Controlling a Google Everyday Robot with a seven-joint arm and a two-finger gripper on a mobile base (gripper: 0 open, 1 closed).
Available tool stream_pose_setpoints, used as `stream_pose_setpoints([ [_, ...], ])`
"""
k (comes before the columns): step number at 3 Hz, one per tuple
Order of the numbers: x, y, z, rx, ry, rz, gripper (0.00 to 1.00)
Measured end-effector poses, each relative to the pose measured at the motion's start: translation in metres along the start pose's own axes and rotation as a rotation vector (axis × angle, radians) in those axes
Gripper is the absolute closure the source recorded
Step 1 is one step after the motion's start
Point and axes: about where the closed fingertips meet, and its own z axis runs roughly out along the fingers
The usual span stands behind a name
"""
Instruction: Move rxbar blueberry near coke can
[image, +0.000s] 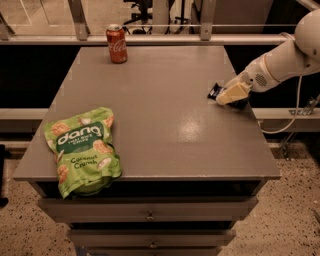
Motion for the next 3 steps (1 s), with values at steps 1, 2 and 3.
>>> stream_pose_setpoints([
  [1, -0.009, -0.003, -0.011, 0.013, -0.035, -0.007, 0.73],
  [2, -0.022, -0.003, -0.026, 0.028, -0.076, -0.024, 0.96],
  [3, -0.038, -0.004, -0.049, 0.052, -0.128, -0.047, 1.0],
])
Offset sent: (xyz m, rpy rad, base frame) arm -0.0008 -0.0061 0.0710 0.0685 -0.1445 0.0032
